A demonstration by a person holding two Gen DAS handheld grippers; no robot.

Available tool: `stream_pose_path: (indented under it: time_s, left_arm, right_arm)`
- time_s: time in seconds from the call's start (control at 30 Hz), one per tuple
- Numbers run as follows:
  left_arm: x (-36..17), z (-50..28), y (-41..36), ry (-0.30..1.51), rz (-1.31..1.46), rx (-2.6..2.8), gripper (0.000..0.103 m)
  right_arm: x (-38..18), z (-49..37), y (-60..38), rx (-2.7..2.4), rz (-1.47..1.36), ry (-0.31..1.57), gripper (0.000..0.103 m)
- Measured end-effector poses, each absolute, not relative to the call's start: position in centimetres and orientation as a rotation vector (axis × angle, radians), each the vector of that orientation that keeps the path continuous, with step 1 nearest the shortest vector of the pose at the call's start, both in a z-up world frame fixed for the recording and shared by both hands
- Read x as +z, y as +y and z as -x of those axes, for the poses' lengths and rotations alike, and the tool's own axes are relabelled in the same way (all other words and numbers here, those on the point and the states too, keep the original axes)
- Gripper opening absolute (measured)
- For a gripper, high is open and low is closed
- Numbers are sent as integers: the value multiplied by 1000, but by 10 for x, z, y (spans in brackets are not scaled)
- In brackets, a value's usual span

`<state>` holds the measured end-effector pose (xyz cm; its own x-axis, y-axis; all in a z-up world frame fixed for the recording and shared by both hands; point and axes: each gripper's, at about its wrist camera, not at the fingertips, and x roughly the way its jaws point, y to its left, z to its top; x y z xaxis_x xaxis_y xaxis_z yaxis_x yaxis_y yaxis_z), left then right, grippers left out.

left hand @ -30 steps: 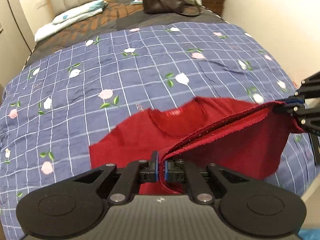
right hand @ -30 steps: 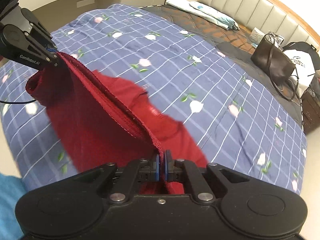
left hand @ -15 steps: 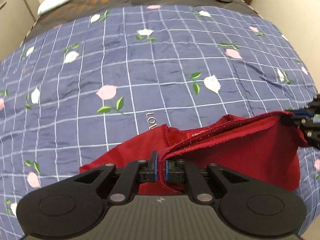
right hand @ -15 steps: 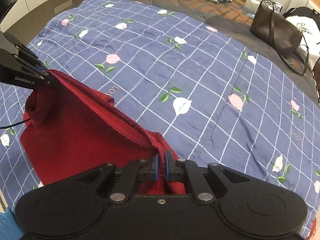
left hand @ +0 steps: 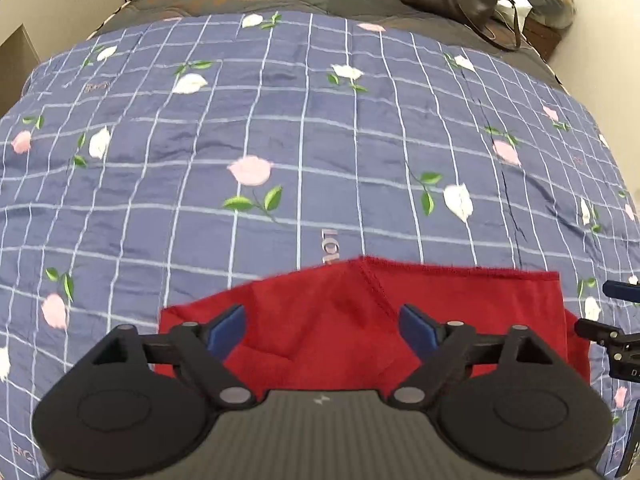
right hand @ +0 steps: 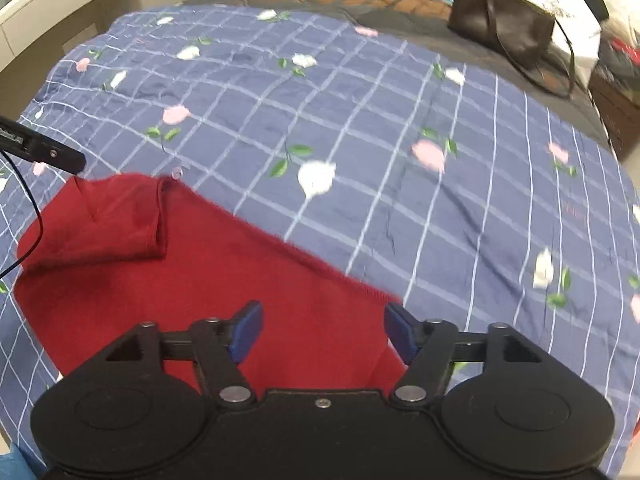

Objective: Fold small clothes
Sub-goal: 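Open both grippers to lay the hem down on the sweater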

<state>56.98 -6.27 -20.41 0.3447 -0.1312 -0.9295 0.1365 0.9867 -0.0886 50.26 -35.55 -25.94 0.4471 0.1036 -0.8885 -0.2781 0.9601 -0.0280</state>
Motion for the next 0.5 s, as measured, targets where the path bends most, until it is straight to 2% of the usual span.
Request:
stream_pose_path:
  time_s: [0.07,0.23,0.4,0.5]
  left_arm:
    - [-215,-559,-67,1219,-33,-174,92]
    - [-254,-532,-90,1294,-185,-173,93]
    - [-288,-525,-101,1345,-346,-67,93]
    - [-289,-534,-88,1327,-351,52,93]
  right_arm:
    - [-270,-492,-358,219,161,1119,75]
    - [-293,-460,-359,169,83,1202,85]
    - [-304,-421,-353,140,27,1256,89]
    - [-307,-396,-352,121,-18,1289,90]
